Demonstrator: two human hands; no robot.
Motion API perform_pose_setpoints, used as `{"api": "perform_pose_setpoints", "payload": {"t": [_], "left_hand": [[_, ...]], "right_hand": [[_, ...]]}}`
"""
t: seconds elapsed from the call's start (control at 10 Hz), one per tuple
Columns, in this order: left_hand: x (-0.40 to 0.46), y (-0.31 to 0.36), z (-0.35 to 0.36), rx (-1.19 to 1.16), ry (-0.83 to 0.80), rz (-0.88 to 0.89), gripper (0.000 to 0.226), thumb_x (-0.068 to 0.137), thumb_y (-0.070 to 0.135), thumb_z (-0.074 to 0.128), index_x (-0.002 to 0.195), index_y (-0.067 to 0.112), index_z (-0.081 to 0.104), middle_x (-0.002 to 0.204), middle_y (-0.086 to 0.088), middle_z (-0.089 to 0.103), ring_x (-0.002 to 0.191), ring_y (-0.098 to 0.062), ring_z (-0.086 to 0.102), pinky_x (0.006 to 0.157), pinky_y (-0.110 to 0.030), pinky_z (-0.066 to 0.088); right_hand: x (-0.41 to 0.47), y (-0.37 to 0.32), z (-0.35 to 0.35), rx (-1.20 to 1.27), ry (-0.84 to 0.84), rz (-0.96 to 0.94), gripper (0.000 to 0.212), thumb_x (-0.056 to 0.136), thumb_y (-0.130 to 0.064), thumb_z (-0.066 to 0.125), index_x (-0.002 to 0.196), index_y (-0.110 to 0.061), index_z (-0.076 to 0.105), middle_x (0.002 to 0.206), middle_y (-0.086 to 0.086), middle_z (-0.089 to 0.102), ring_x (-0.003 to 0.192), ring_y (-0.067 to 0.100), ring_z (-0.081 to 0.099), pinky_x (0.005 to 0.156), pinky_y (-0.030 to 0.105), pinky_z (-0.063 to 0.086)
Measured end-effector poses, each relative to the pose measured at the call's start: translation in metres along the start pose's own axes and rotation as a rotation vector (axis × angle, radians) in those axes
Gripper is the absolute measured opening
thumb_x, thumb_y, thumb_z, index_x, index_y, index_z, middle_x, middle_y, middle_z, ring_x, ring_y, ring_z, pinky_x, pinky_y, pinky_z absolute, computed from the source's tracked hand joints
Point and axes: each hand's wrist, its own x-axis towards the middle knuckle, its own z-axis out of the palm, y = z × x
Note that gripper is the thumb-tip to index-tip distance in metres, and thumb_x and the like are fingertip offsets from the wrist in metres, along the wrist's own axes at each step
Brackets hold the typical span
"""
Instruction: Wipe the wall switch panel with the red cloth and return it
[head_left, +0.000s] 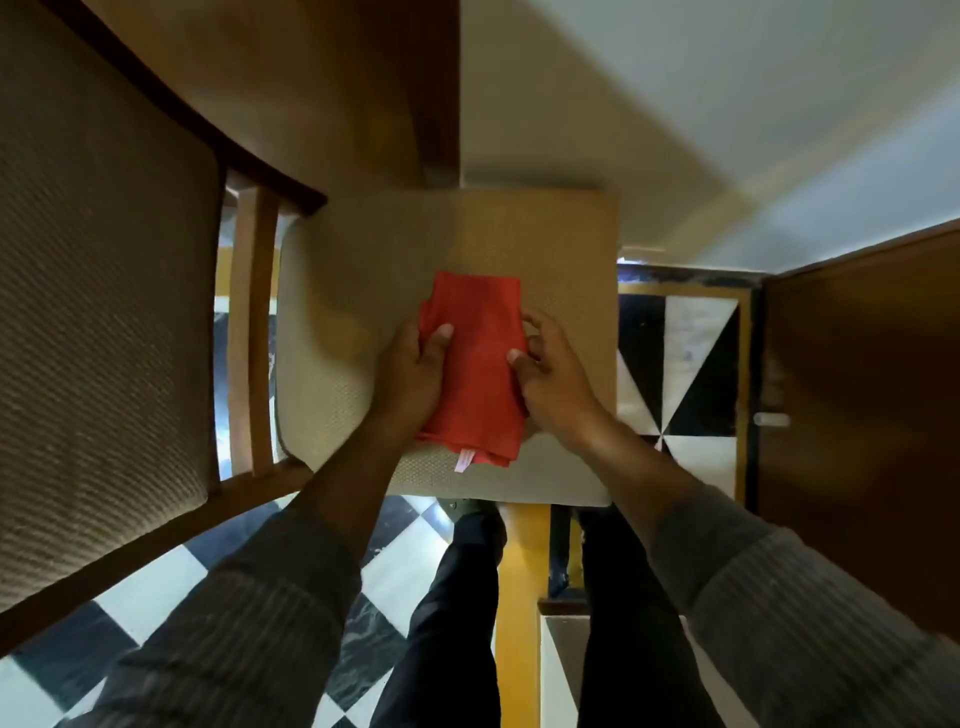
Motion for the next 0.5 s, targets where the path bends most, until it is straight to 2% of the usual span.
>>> {"api": "perform_pose_setpoints", "payload": {"t": [0.1, 0.2, 0.3, 0.4, 0.5], "left_hand": [[0.011, -0.036, 0.006, 0.023, 0.009, -0.038, 0.038, 0.102, 0.039, 0.051, 0.123, 0.009, 0.059, 0.104, 0.002, 0.062, 0.095, -0.017, 0.061, 0.069, -0.022, 0.044], [0.014, -0.064, 0.009, 0.105, 0.017, -0.075, 0.037, 0.100, 0.039, 0.054, 0.115, 0.006, 0.058, 0.094, 0.000, 0.060, 0.086, -0.019, 0.058, 0.063, -0.021, 0.041], [0.011, -0.072, 0.006, 0.208, 0.014, -0.050, 0.041, 0.099, 0.037, 0.057, 0.122, 0.004, 0.057, 0.095, -0.003, 0.061, 0.083, -0.018, 0.057, 0.065, -0.025, 0.042], [0.001, -0.067, -0.001, 0.328, 0.018, 0.030, 0.044, 0.096, 0.043, 0.059, 0.122, 0.008, 0.057, 0.107, -0.010, 0.067, 0.094, -0.027, 0.063, 0.078, -0.034, 0.047], [-0.009, -0.056, -0.011, 0.565, 0.040, 0.090, 0.055, 0.089, 0.059, 0.058, 0.123, 0.016, 0.053, 0.116, -0.012, 0.063, 0.102, -0.032, 0.064, 0.080, -0.039, 0.051]], "right_hand": [[0.015, 0.033, 0.015, -0.061, -0.017, -0.019, 0.040, 0.101, -0.011, 0.047, 0.139, -0.023, 0.039, 0.129, 0.001, 0.059, 0.113, 0.020, 0.061, 0.095, 0.052, 0.052], [0.025, 0.057, 0.027, -0.159, 0.002, -0.032, 0.043, 0.099, -0.013, 0.052, 0.139, -0.019, 0.040, 0.124, 0.001, 0.060, 0.110, 0.020, 0.062, 0.093, 0.051, 0.053], [0.028, 0.062, 0.033, -0.267, 0.062, -0.069, 0.045, 0.095, -0.015, 0.057, 0.138, -0.016, 0.042, 0.124, 0.004, 0.062, 0.107, 0.021, 0.062, 0.093, 0.047, 0.052], [0.025, 0.052, 0.030, -0.394, 0.106, -0.123, 0.046, 0.088, -0.029, 0.059, 0.132, -0.020, 0.048, 0.121, 0.003, 0.062, 0.105, 0.021, 0.061, 0.089, 0.046, 0.052], [0.014, 0.032, 0.010, -0.522, 0.097, -0.127, 0.047, 0.090, -0.038, 0.058, 0.133, -0.023, 0.046, 0.124, 0.007, 0.055, 0.110, 0.026, 0.055, 0.089, 0.040, 0.049]]}}
